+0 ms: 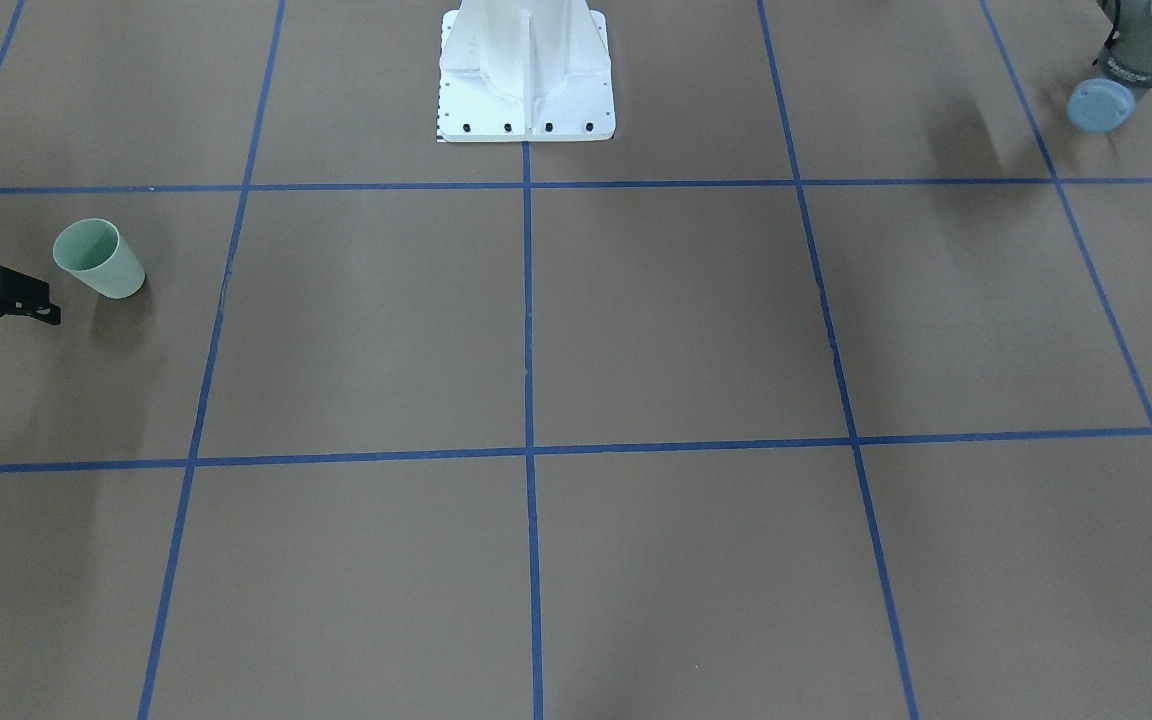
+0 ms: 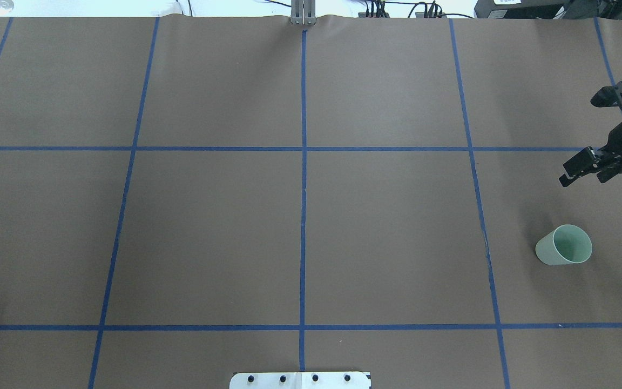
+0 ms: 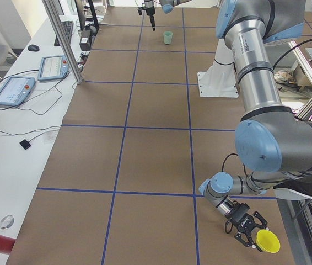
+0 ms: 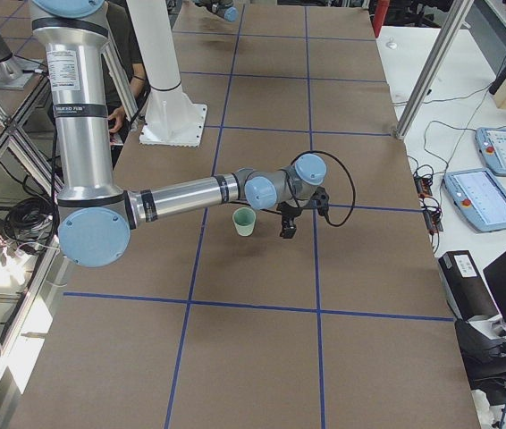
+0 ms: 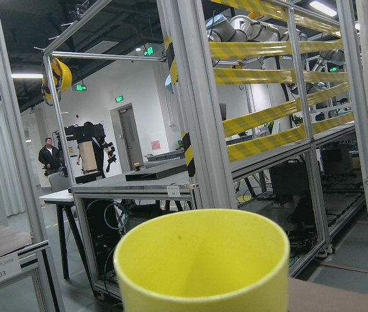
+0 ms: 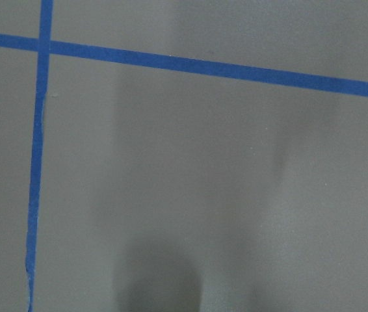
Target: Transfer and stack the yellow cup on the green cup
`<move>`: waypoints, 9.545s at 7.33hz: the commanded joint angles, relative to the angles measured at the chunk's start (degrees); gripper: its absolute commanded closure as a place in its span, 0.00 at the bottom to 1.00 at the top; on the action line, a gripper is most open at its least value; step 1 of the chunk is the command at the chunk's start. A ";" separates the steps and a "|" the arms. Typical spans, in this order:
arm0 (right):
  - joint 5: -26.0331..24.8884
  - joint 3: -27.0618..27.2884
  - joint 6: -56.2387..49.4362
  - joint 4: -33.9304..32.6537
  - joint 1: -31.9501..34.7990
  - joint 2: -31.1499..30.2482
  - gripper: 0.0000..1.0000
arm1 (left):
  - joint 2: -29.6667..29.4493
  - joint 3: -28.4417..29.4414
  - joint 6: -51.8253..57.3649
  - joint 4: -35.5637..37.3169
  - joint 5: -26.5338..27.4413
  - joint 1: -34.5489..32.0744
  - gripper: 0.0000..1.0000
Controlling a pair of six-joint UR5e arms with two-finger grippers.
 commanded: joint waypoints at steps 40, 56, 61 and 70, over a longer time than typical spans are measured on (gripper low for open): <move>-1.28 -6.72 29.04 8.96 -8.45 25.87 0.00 | -74.03 13.85 119.07 -66.76 61.47 -20.13 0.35; -0.33 -5.23 38.59 8.88 -20.07 30.63 0.25 | -78.01 21.77 141.92 -91.83 43.88 -16.70 0.38; -0.24 -5.32 39.20 10.28 -20.25 30.72 0.46 | -78.10 21.68 141.39 -91.91 43.88 -16.52 0.38; 1.42 -4.97 40.52 11.34 -19.81 30.02 1.00 | -77.49 20.19 141.22 -92.00 43.88 -15.73 0.00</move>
